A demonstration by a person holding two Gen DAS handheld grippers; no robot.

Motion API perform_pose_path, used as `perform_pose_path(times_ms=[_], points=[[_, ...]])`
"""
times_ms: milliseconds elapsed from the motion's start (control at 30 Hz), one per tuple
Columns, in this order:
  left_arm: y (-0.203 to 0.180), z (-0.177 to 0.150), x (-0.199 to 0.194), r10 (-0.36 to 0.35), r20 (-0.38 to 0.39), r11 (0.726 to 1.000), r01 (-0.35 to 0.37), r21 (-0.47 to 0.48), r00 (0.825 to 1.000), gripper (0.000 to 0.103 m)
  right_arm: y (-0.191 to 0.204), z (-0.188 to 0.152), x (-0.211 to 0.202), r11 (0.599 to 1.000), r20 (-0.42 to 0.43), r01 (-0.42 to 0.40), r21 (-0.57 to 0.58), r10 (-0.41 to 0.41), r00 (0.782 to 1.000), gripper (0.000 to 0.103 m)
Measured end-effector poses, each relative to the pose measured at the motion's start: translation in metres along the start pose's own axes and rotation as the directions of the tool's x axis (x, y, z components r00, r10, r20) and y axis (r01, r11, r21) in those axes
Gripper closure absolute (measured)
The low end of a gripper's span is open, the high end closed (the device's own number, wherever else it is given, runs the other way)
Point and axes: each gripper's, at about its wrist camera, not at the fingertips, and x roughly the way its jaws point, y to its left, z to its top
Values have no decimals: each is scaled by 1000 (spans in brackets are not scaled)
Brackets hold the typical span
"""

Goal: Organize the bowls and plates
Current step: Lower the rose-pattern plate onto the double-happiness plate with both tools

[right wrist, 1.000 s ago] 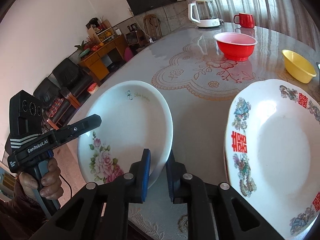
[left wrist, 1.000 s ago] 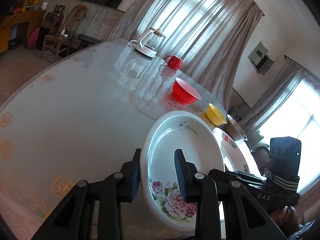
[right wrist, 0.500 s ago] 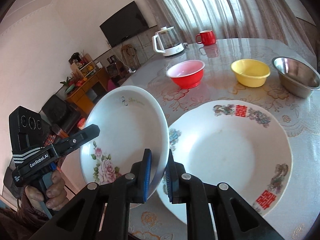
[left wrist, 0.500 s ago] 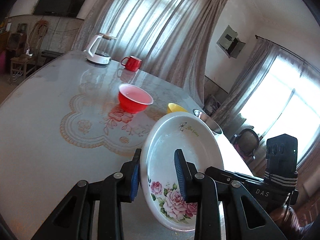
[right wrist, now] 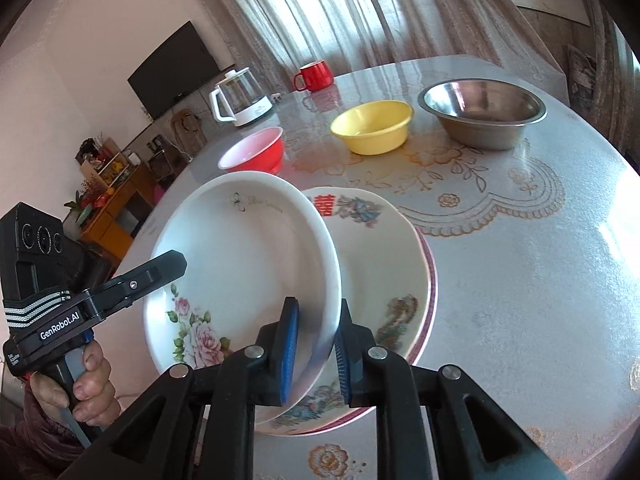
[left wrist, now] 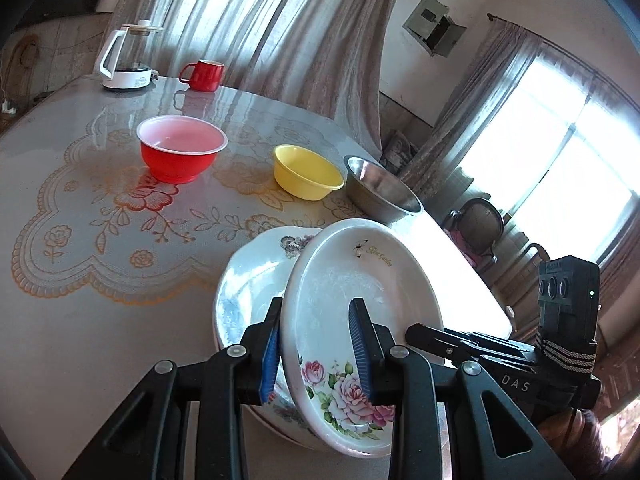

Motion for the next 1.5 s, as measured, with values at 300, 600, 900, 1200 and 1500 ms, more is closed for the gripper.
perform_pose_path(times_ms=[300,600,900,1200,1500], points=[[-4,-3,10,25,-9,999,-25,22,1000,72,-4,-5,0,995,8,93,-46,-93,996,85],[0,-2,13,70,-18,997,-69,20,997,70,4,-3,8,983,16,153,-102,-152,988,84],[-5,-4,21,140,-22,988,-138,68,990,64,11,-4,13,967,26,204,-153,-203,979,84],[-14,-7,21,151,2,979,-150,136,989,62,10,-4,14,962,18,232,-146,-232,973,84],[-10,-2,39,175,-36,976,-168,140,984,60,2,3,3,974,59,205,-94,-200,978,84]])
